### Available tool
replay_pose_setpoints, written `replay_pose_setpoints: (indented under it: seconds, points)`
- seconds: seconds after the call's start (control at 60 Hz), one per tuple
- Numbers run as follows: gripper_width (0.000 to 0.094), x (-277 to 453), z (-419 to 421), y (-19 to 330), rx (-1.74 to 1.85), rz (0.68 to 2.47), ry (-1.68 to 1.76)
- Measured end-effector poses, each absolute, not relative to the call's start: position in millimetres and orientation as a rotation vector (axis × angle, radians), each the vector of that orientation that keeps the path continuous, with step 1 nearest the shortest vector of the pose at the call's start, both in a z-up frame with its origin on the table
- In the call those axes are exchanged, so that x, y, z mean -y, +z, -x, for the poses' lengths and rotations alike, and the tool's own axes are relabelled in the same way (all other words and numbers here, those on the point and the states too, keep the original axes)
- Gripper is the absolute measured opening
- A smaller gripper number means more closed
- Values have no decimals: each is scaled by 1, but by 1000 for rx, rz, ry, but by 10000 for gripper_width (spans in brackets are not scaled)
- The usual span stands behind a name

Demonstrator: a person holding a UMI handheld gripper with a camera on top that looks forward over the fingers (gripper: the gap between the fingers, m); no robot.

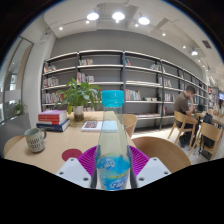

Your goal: Pour water

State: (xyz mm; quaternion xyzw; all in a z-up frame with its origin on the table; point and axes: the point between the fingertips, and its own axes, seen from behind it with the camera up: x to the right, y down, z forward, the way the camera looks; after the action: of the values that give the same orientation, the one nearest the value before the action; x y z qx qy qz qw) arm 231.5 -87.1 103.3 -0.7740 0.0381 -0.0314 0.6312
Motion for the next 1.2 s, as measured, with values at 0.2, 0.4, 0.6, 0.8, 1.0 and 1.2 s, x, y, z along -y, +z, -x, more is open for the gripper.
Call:
replay_pose_setpoints:
  seconds: [0.2,0.4,0.6,0.8,1.0,1.2]
  points:
    - [335,83,-232,103,-92,1765,-113]
    - [334,82,-218,120,46,1813,-279]
    - [335,32,-141,154,437,1809,-614]
    - [345,-9,-67,171,921,1685,-1007]
    - [344,-32,-12,189,1358,1402,-1332]
    - [345,-56,19,181,1671,1136,-1538]
